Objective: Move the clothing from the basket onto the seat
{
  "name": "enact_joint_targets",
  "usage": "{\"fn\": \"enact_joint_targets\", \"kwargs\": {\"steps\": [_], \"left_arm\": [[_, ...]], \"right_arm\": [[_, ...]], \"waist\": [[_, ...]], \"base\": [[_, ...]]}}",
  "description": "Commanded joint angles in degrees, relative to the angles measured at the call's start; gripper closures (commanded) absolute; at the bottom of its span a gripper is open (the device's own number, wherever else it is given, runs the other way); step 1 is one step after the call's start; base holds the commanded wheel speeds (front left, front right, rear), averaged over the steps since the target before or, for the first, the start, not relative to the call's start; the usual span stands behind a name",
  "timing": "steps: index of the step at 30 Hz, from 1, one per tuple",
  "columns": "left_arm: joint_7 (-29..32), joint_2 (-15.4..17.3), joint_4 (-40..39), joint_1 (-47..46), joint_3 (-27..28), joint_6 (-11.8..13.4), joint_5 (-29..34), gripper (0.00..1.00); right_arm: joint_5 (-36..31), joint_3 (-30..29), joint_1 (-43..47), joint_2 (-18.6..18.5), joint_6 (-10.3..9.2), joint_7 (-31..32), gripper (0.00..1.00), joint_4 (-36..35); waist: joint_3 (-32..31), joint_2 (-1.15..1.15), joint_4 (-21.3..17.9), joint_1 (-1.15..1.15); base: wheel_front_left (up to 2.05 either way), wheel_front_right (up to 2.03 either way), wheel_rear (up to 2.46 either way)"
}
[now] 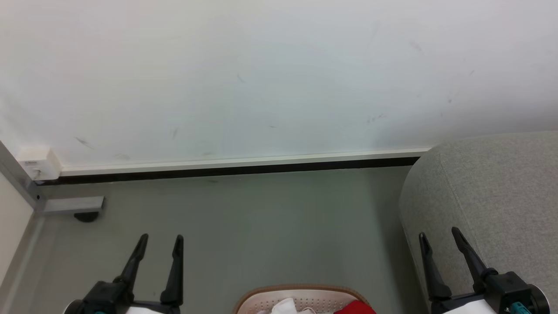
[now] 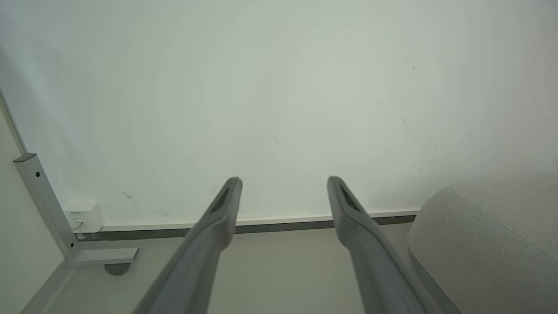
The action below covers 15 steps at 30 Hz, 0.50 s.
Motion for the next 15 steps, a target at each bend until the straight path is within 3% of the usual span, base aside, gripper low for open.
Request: {"fn": "enact_joint_targets", "kwargs": {"steps": [1,15], "left_arm": [[0.0,0.1,0.1,0.0,0.3,-0.1,-0.2,0.00],[0.0,0.0,0.3,-1.3,0.1,-0.5,-1.0,0.00]], "right_arm": [[0.1,0.0,-0.4,0.0,-0.12,-0.1,0.00,0.1],[1.2,-1.1,-0.8,0.0,-0.12,-0.1,0.00,-0.8]], "waist": [[0.1,0.00,0.0,0.00],[3.0,0.00,-3.3,0.00]], "base": [[0.00,0.00,0.00],[0.00,0.00,0.00]]}}
